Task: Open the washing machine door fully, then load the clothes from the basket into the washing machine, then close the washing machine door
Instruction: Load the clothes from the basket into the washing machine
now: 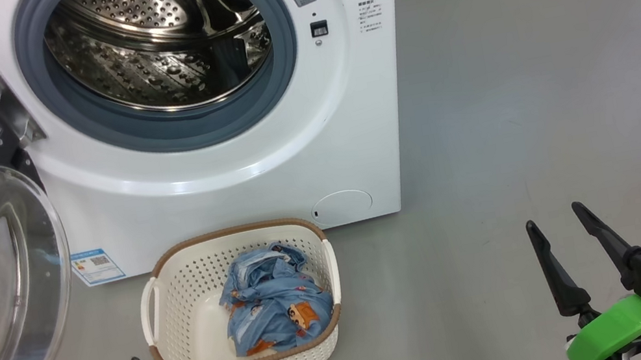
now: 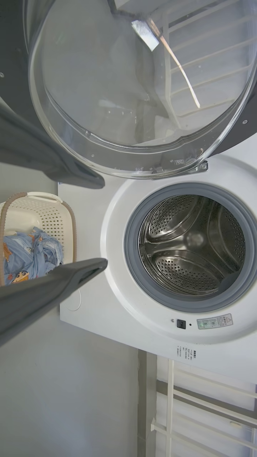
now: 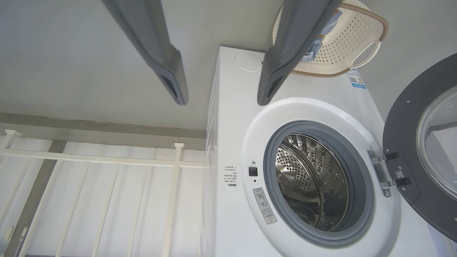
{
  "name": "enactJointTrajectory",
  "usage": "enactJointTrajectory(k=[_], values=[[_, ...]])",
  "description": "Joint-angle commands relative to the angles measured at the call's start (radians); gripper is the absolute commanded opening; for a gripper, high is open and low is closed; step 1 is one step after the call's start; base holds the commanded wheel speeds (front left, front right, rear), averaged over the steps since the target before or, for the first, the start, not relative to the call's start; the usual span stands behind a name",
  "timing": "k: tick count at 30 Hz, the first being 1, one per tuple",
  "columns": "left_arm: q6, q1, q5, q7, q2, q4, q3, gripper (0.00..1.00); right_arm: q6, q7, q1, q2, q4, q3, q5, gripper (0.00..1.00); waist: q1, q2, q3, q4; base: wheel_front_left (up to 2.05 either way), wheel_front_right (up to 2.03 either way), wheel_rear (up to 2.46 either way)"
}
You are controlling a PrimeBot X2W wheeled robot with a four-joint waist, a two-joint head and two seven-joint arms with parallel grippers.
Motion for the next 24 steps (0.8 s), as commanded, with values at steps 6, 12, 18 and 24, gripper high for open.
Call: enactJointTrajectory(k=[6,12,18,24], values=[[0.001,-0.021,0.011,-0.005,0.016,-0.009,0.026,1.0,0.002,-0.012,0.002,0.002,-0.022,0.025,-0.006,1.0,-0.0001,-0.0001,0.004,0.005,0.51,-0.39,-0.12],[0.0,-0.03,0.013,-0.005,0.016,-0.006,0.033,1.0,0.002,-0.012,-0.001,0.002,-0.022,0.026,-0.008,1.0,-0.0001,-0.0001,0.011,0.008,1.39,-1.16,-0.23],[0.005,-0.039,0.011,-0.005,0.016,-0.012,0.042,1.0,0.002,-0.012,-0.005,0.002,-0.019,0.026,-0.005,1.0,-0.0001,-0.0001,0.018,0.007,2.12,-1.88,-0.24],[0.017,-0.044,0.015,-0.005,0.016,-0.023,0.053,1.0,0.002,-0.012,-0.008,0.002,-0.018,0.022,-0.002,1.0,-0.0001,-0.0001,0.024,0.006,1.99,-1.83,-0.17]])
